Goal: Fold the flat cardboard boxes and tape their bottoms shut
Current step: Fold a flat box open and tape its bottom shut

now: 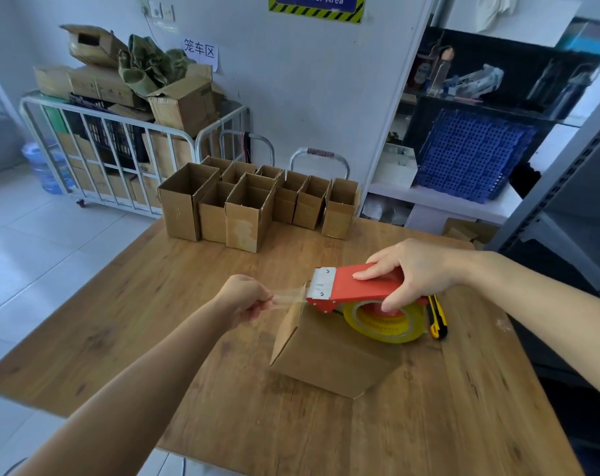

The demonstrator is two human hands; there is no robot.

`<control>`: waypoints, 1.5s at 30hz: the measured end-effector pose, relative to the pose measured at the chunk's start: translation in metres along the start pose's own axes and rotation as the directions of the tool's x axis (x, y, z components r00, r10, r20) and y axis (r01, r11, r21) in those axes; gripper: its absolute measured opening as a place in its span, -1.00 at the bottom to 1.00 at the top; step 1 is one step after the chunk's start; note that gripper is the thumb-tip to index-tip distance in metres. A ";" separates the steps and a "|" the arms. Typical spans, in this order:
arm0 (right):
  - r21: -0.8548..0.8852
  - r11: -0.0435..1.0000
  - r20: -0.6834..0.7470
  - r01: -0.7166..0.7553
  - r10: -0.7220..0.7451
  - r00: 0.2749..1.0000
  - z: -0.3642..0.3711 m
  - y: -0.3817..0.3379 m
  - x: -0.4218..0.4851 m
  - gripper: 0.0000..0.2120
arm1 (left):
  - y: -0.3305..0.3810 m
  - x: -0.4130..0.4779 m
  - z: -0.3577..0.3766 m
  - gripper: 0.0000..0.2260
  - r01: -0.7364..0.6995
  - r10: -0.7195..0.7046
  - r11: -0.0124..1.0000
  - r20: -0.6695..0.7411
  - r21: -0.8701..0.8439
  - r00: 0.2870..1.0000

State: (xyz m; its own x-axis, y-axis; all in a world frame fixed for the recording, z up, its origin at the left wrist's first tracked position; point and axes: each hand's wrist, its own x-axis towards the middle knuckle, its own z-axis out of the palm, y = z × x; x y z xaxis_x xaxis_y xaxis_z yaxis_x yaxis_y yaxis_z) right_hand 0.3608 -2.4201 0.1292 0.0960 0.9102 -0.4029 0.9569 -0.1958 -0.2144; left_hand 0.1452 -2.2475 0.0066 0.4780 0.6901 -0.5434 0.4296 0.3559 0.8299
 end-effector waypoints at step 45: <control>-0.348 0.936 0.199 0.052 0.020 0.980 0.006 -0.046 0.047 -0.37 | 0.007 0.017 0.001 -0.76 -0.265 0.351 0.865 -0.135 0.427 0.927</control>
State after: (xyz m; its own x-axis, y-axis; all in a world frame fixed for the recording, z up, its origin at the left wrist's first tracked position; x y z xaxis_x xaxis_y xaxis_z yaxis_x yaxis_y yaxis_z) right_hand 0.3198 -2.3708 0.1151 0.0584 0.8151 -0.5763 0.9961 -0.0092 0.0878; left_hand 0.1570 -2.2342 0.0035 0.4902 0.8494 -0.1954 0.5719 -0.1442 0.8076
